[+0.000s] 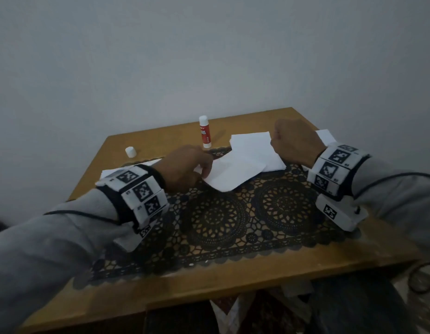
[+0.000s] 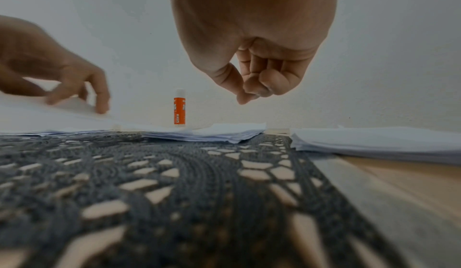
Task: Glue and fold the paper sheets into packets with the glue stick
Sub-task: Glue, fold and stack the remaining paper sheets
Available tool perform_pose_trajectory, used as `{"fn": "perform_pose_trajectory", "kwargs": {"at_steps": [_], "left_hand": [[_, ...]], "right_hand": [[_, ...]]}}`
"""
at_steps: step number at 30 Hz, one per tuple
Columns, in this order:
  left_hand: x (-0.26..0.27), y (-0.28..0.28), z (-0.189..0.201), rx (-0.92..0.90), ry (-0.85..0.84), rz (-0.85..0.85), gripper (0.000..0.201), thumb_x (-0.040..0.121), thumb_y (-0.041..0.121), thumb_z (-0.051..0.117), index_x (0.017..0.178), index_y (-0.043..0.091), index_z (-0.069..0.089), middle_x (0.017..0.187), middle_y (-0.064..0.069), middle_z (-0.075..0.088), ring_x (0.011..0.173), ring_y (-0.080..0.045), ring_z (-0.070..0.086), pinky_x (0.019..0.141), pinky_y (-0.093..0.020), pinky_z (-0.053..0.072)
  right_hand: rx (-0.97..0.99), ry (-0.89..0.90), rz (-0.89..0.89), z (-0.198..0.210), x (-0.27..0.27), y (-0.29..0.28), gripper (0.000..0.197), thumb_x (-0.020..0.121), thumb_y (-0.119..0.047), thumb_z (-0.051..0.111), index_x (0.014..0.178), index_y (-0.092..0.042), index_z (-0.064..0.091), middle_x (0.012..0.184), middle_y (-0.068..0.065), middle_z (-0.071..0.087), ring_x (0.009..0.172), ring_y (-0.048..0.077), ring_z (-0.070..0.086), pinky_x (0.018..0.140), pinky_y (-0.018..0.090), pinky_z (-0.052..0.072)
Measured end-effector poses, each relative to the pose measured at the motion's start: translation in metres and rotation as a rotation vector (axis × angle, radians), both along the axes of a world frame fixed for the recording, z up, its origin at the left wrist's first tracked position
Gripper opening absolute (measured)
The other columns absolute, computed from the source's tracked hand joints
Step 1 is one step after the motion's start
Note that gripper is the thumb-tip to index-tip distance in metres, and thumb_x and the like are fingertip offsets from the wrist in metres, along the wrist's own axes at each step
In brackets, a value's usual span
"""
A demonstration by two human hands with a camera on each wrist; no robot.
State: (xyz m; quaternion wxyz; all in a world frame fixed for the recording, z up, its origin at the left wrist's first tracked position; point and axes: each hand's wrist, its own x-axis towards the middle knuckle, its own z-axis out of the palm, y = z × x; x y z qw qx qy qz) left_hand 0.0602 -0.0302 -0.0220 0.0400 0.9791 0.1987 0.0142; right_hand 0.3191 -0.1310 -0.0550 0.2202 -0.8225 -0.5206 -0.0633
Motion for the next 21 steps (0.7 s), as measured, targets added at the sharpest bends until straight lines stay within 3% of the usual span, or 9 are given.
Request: {"fn": "perform_pose_trajectory", "kwargs": {"at_steps": [3, 6, 14, 17, 21], "left_hand": [[-0.030, 0.002, -0.005, -0.042, 0.036, -0.003, 0.030, 0.076, -0.008, 0.056, 0.080, 0.022, 0.058, 0.096, 0.005, 0.051, 0.096, -0.014, 0.046, 0.083, -0.028, 0.040], [-0.050, 0.005, -0.009, 0.000, 0.080, -0.002, 0.028, 0.080, -0.006, 0.054, 0.083, 0.021, 0.059, 0.099, 0.005, 0.052, 0.096, -0.012, 0.046, 0.080, -0.023, 0.038], [-0.070, 0.018, -0.020, 0.073, 0.088, -0.171, 0.040, 0.078, -0.010, 0.054, 0.081, 0.029, 0.051, 0.112, 0.003, 0.054, 0.102, -0.011, 0.046, 0.085, -0.028, 0.044], [-0.075, 0.020, -0.024, 0.073, 0.042, -0.216, 0.041, 0.073, -0.015, 0.054, 0.081, 0.025, 0.056, 0.114, 0.002, 0.055, 0.104, -0.013, 0.049, 0.085, -0.031, 0.047], [-0.077, 0.021, -0.029, 0.092, 0.032, -0.206, 0.041, 0.071, -0.016, 0.054, 0.082, 0.023, 0.058, 0.117, 0.001, 0.056, 0.108, -0.015, 0.049, 0.087, -0.032, 0.048]], "right_hand": [[-0.030, -0.026, -0.019, -0.001, 0.001, 0.001, 0.015, 0.090, -0.017, 0.049, 0.076, -0.011, 0.046, 0.079, 0.007, 0.055, 0.073, 0.027, 0.052, 0.061, 0.031, 0.036], [-0.024, -0.019, -0.013, -0.001, 0.001, 0.001, 0.014, 0.091, -0.018, 0.050, 0.078, -0.014, 0.048, 0.081, 0.005, 0.054, 0.077, 0.025, 0.051, 0.065, 0.031, 0.037], [-0.041, 0.014, -0.031, -0.001, 0.002, -0.002, 0.028, 0.092, -0.017, 0.051, 0.067, -0.023, 0.039, 0.072, -0.006, 0.045, 0.079, 0.023, 0.049, 0.068, 0.032, 0.038], [-0.026, 0.013, -0.024, -0.001, 0.000, -0.002, 0.025, 0.091, -0.015, 0.052, 0.068, -0.016, 0.044, 0.070, -0.004, 0.047, 0.076, 0.024, 0.049, 0.066, 0.033, 0.039], [-0.026, -0.038, 0.008, 0.000, -0.002, -0.004, 0.021, 0.093, -0.015, 0.052, 0.080, 0.001, 0.055, 0.080, 0.013, 0.060, 0.078, 0.032, 0.055, 0.070, 0.041, 0.046]]}}
